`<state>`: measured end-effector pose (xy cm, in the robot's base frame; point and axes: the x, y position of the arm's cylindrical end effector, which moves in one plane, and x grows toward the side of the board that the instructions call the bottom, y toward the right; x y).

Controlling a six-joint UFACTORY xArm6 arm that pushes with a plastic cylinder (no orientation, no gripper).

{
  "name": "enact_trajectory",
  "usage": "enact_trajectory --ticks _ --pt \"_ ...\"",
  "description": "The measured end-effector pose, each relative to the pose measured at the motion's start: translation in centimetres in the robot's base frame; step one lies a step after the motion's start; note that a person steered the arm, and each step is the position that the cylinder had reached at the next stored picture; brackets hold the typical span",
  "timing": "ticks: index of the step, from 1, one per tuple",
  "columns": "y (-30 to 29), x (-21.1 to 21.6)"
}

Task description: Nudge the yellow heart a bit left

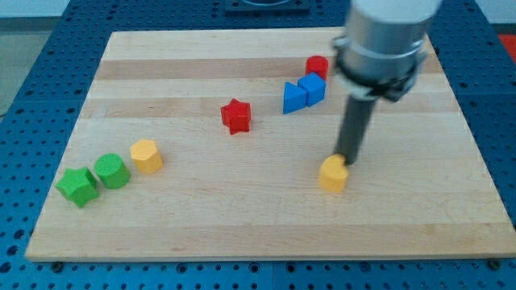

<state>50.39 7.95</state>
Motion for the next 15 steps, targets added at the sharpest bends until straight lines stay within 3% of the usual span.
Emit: enact_trajectory --ticks 1,4,9,15 --pt "-6.6 0.7" --pt "-0.2 0.0" --pt "-8.6 0.0" --pt "-7.9 -1.3"
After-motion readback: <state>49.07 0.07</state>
